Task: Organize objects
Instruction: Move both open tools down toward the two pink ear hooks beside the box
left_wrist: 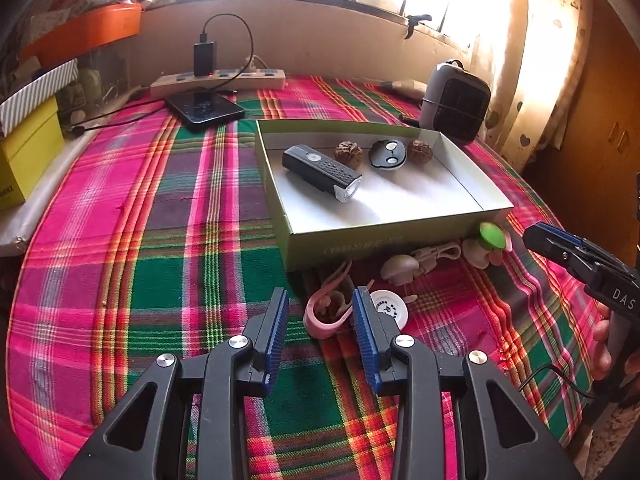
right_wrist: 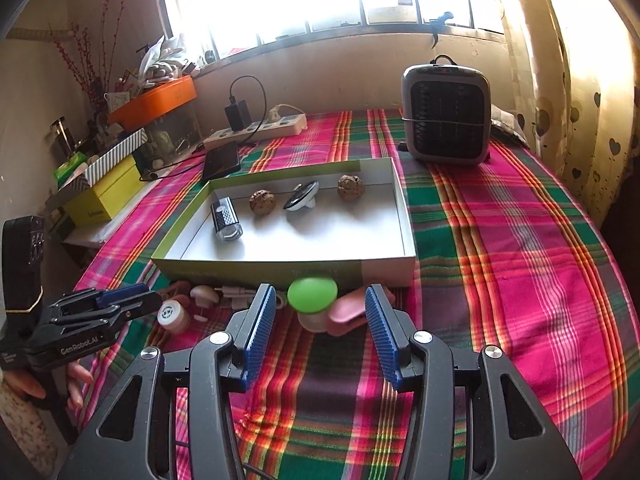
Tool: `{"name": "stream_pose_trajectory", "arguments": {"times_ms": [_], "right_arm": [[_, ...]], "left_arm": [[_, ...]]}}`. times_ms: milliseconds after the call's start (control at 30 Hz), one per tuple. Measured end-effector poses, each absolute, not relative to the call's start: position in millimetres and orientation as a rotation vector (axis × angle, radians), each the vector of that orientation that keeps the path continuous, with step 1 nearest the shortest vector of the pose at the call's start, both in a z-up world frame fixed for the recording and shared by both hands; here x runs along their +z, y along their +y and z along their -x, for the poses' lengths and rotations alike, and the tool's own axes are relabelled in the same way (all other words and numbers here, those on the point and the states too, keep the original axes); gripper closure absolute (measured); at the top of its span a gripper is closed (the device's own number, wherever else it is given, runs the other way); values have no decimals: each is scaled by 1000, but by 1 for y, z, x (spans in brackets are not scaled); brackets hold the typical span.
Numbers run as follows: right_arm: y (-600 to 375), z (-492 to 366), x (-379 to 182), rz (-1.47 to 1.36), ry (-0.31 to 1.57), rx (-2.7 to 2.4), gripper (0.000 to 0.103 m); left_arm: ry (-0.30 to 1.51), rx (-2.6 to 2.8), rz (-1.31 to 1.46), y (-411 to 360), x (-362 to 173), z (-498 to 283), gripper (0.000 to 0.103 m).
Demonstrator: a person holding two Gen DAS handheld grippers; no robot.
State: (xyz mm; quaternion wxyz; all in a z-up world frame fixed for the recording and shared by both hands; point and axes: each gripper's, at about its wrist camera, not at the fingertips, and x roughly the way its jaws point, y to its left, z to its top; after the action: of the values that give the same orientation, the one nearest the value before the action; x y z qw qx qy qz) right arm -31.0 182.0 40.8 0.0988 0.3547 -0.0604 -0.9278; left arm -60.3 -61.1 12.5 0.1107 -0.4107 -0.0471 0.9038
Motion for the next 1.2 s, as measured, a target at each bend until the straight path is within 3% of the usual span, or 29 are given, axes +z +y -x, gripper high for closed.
{"name": "stream_pose_trajectory", "arguments": {"times_ms": [1200], "right_arm": [[200, 66, 25, -1276, -278, -2825, 55]], "left_arm": [[-107, 2588, 1221, -44, 5, 63, 72]]}}
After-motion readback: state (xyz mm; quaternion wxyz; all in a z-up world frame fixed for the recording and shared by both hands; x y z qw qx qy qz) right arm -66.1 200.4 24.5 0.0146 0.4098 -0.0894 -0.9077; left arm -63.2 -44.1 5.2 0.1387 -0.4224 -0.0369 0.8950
